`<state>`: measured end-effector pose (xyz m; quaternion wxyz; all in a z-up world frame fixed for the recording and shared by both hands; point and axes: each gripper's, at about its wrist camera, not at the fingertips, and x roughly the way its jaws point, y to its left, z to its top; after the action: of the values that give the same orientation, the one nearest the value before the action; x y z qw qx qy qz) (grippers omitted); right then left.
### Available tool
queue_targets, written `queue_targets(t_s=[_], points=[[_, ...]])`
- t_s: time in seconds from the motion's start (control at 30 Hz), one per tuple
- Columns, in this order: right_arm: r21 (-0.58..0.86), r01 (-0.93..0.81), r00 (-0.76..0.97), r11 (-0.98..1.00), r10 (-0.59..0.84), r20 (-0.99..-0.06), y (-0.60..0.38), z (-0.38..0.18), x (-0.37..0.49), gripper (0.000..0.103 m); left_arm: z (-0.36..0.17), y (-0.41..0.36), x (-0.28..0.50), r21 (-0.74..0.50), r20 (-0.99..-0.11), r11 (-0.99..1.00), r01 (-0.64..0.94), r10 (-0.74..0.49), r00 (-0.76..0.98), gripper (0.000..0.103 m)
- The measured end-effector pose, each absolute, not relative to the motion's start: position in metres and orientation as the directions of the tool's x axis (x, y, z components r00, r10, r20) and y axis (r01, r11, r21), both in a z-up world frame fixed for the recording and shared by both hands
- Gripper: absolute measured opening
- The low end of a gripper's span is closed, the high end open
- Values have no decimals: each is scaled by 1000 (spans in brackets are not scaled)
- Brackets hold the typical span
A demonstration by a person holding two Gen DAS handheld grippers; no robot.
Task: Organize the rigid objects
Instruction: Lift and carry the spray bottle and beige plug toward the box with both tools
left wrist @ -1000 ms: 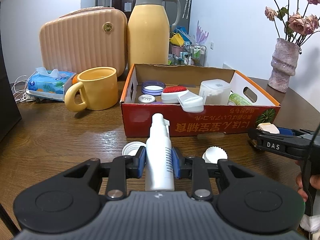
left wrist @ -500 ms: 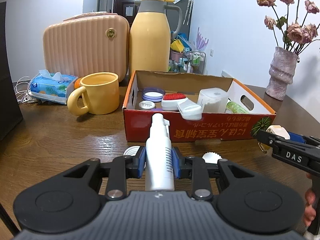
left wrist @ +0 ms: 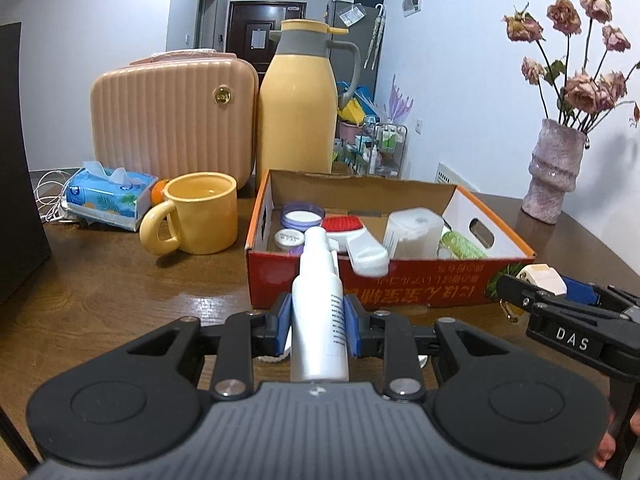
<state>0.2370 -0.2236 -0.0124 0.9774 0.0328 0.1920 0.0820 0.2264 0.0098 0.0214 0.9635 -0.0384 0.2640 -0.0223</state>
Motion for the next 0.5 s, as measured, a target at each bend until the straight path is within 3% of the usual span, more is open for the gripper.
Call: queue_targets(t_s=[0.5], points=[[71, -157, 937, 985, 172, -304, -217, 13, 255, 65, 56, -7, 250, -100, -447, 994, 39, -80, 891, 28]])
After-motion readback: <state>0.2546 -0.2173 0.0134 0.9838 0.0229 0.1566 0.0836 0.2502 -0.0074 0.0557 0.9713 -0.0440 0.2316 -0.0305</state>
